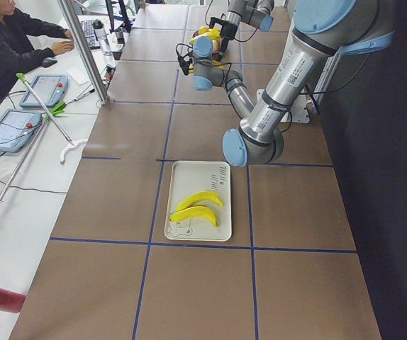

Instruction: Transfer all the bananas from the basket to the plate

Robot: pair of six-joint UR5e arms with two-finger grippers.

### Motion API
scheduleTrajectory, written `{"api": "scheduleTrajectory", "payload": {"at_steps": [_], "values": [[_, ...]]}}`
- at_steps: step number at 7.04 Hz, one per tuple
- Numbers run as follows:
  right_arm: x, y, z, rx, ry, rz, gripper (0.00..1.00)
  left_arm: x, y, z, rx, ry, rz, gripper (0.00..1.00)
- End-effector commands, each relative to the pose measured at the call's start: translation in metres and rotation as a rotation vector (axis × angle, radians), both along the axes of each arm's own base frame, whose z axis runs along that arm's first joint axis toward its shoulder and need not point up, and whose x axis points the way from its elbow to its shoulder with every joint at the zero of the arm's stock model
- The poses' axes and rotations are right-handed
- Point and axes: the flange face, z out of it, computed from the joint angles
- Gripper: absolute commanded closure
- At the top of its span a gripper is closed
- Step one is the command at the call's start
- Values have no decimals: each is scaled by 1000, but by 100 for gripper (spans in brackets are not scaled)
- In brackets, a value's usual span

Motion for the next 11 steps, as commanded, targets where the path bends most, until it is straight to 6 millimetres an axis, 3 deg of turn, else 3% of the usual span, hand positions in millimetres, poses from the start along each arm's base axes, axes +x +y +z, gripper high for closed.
{"api": "scheduleTrajectory", "payload": {"at_steps": [1, 2, 3, 4, 5, 6, 7, 8, 10, 11], "values": [[29, 0, 7, -4, 3, -9, 0, -35, -52, 33, -15, -91, -79, 100], [55, -13, 19, -17, 17, -24, 0, -53, -60, 82, -22, -162, -96, 100], [90, -41, 35, -47, 41, -42, 0, -93, -71, 137, -21, -227, -113, 100], [129, -69, 54, -83, 64, -48, 0, -146, -89, 173, -32, -283, -140, 100], [158, -84, 76, -73, 106, -56, 0, -173, -79, 229, 23, -379, -127, 100], [165, -88, 97, -47, 178, -67, 0, -198, -64, 295, 88, -500, -109, 100], [165, -92, 105, -43, 235, -74, 0, -216, -48, 344, 100, -600, -123, 100], [164, -93, 108, -41, 250, -74, 0, -224, -33, 376, 98, -664, -118, 100], [159, -99, 116, -53, 266, -68, 0, -231, -17, 404, 115, -723, -98, 100], [158, -101, 118, -54, 267, -69, 0, -219, -12, 405, 127, -735, -88, 95]]}}
